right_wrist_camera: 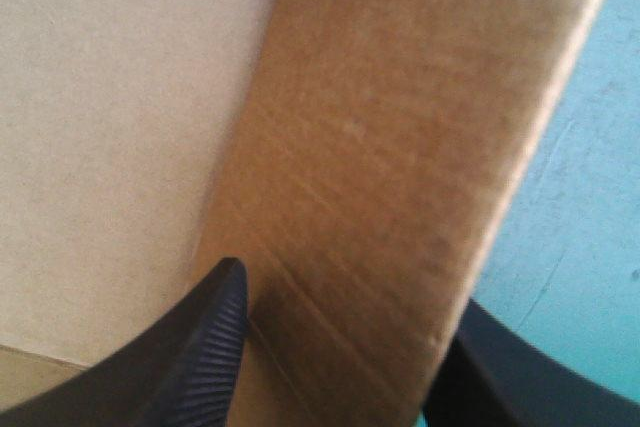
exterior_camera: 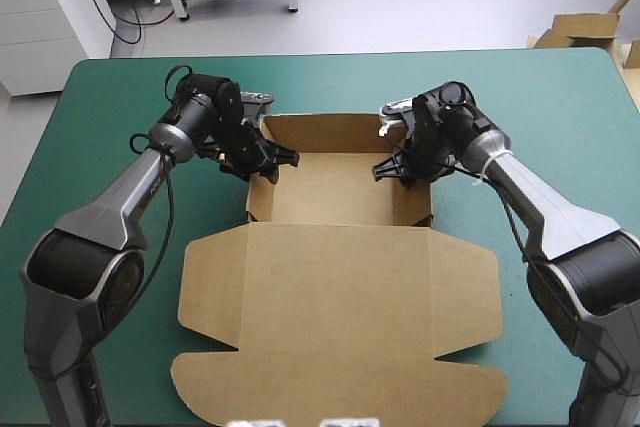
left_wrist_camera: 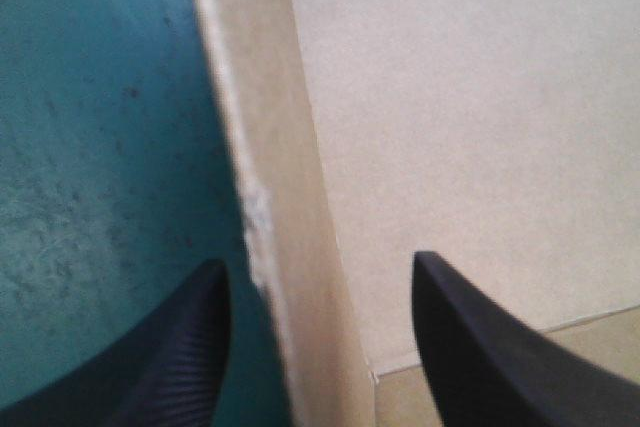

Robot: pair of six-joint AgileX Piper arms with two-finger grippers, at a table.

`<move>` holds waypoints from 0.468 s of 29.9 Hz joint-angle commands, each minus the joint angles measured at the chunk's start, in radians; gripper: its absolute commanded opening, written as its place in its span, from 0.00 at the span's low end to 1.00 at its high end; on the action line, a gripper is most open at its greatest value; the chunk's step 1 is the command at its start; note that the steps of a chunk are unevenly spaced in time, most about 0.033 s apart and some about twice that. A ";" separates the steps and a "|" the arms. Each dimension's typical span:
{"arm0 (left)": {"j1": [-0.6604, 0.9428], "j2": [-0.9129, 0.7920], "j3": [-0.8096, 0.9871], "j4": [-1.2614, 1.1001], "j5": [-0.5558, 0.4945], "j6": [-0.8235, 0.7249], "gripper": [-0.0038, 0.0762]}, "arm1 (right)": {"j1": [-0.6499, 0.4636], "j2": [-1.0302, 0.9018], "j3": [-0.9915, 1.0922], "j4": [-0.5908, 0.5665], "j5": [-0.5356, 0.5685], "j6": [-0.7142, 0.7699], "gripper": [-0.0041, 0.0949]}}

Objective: Fold the box

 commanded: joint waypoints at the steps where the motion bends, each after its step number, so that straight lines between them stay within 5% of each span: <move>1: -0.009 -0.059 -0.035 -0.022 -0.005 0.041 0.72 | 0.000 -0.058 -0.036 -0.043 -0.016 -0.015 0.58; 14: -0.009 -0.093 -0.350 0.025 0.036 0.082 0.72 | -0.002 -0.091 -0.251 -0.052 0.017 0.015 0.58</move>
